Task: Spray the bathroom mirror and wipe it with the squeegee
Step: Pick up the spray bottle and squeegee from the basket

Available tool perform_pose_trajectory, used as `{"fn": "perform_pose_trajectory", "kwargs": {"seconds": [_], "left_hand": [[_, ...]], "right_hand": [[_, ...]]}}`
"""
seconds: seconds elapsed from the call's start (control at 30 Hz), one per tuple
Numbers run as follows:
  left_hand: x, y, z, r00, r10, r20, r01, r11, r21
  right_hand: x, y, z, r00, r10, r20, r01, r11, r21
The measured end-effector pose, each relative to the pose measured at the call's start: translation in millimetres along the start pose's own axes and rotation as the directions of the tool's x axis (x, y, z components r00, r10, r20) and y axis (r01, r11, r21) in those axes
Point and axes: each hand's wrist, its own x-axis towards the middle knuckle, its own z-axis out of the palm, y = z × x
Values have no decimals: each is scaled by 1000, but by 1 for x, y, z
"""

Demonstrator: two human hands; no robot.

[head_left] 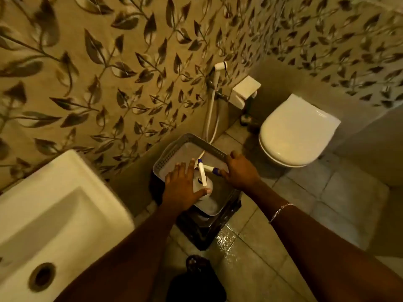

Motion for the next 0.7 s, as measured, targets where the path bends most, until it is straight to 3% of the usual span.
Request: {"fn": "perform_pose_trajectory", "kwargs": {"seconds": [0.13, 0.27, 0.47, 0.7], "left_hand": [[13, 1, 37, 994, -103, 36, 105, 993, -55], [31, 3, 57, 995, -102, -10, 96, 966, -239], [52, 11, 64, 986, -117, -117, 45, 869, -492], [59, 17, 71, 986, -132, -106, 57, 846, -530]], "right_hand": [[6, 10, 38, 989, 32, 141, -42, 997, 70], [22, 14, 63, 980, 30, 196, -48, 995, 86], [44, 14, 91, 982, 43, 182, -68, 989, 132], [55, 13, 102, 977, 49, 207, -90, 977, 194]]}}
